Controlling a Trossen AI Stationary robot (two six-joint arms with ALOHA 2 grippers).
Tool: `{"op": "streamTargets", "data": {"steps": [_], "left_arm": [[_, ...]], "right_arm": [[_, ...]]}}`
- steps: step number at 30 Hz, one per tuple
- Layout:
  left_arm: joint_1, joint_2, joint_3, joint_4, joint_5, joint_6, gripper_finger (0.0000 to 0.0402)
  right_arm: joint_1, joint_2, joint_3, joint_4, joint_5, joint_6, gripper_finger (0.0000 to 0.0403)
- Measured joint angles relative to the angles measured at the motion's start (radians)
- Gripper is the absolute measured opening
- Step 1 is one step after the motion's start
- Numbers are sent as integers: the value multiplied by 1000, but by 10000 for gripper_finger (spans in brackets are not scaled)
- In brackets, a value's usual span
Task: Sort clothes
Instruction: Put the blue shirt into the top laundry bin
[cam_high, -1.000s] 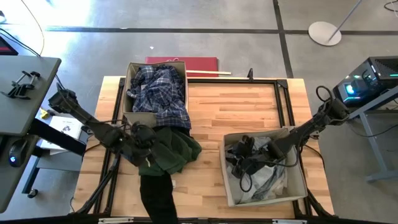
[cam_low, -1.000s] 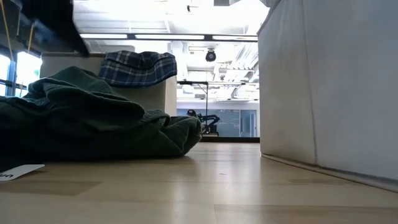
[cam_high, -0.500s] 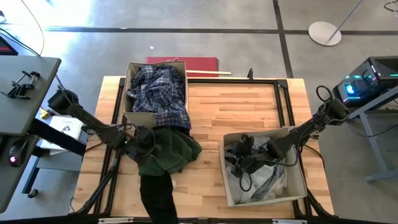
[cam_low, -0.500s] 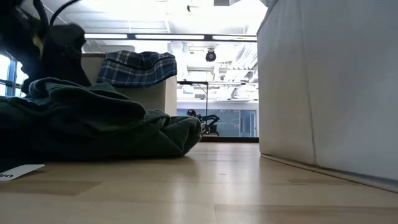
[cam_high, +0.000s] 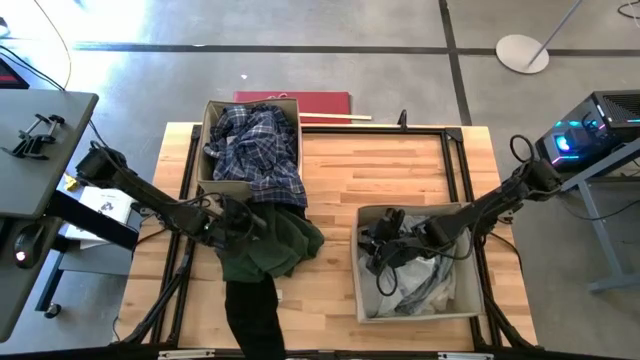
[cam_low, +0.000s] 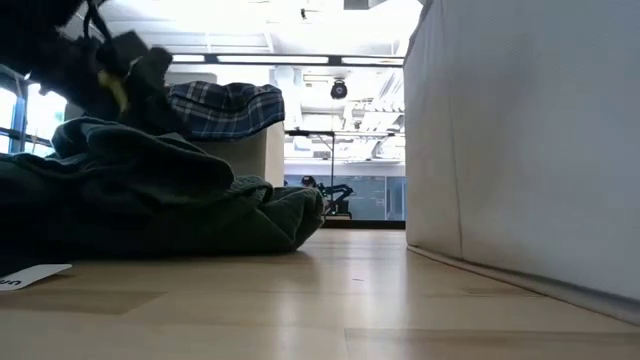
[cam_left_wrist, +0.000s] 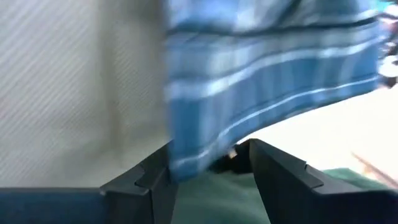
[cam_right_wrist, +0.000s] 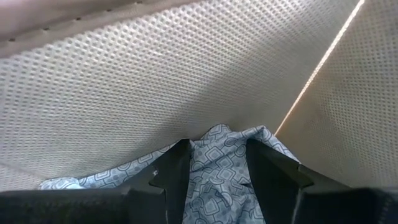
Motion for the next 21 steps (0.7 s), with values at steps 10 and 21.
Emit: {"op": "streamTargets", "data": {"steps": [10,21], "left_arm": [[23,0,0,424,-175,496,184],[96,-66,0,893,-181,956,55]], "right_arm": [[1,0,0,0,-1,1,151],[1,0,0,6,-4,8,151]]}}
